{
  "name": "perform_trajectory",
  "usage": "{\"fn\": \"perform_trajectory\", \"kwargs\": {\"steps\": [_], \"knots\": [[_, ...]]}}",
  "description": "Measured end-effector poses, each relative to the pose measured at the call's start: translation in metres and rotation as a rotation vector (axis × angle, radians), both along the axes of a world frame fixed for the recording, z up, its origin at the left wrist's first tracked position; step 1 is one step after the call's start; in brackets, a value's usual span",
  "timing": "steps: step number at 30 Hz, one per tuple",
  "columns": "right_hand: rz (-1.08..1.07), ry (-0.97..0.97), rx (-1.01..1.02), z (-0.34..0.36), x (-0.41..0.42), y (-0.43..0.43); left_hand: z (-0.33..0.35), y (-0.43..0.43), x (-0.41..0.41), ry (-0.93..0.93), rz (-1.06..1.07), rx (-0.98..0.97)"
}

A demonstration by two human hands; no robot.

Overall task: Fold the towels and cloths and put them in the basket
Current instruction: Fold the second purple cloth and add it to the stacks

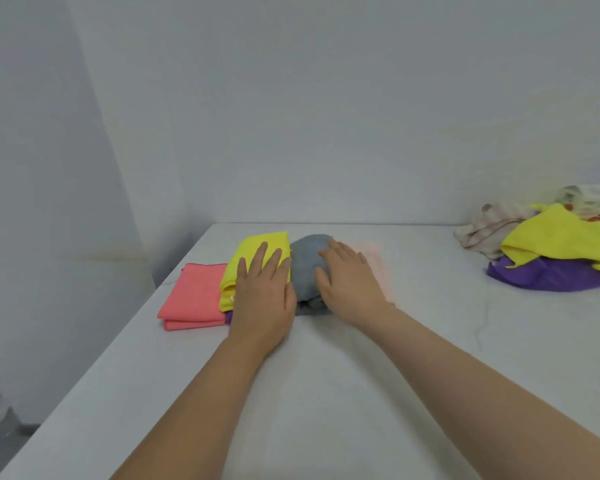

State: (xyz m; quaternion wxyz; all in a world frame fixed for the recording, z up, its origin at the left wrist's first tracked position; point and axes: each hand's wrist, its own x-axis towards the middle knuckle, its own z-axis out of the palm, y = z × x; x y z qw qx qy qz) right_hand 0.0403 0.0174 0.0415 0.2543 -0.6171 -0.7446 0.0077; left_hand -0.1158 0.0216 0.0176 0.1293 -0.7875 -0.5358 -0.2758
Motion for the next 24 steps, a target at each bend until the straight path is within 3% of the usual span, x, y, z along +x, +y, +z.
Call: {"fn": "perform_trajectory", "kwargs": {"steps": [3,11,15,19,24], "knots": [[-0.064,0.103,-0.028,-0.005,0.043,-0.027,0.001,-0.011,0.043,0.057,-0.105,0.017],[-0.353,0.114,-0.016,-0.028,0.160,-0.076,-0.002,-0.043,0.173,0.015,-0.322,-0.058],[-0.480,0.008,-0.095,-0.048,0.211,-0.090,-0.007,-0.041,0.223,-0.008,-0.289,-0.184],[-0.501,0.053,-0.022,-0.051,0.223,-0.075,-0.022,-0.029,0.249,0.068,-0.226,-0.361],[-0.524,0.006,-0.077,-0.052,0.240,-0.051,-0.034,-0.017,0.250,0.222,-0.251,-0.581]]}}
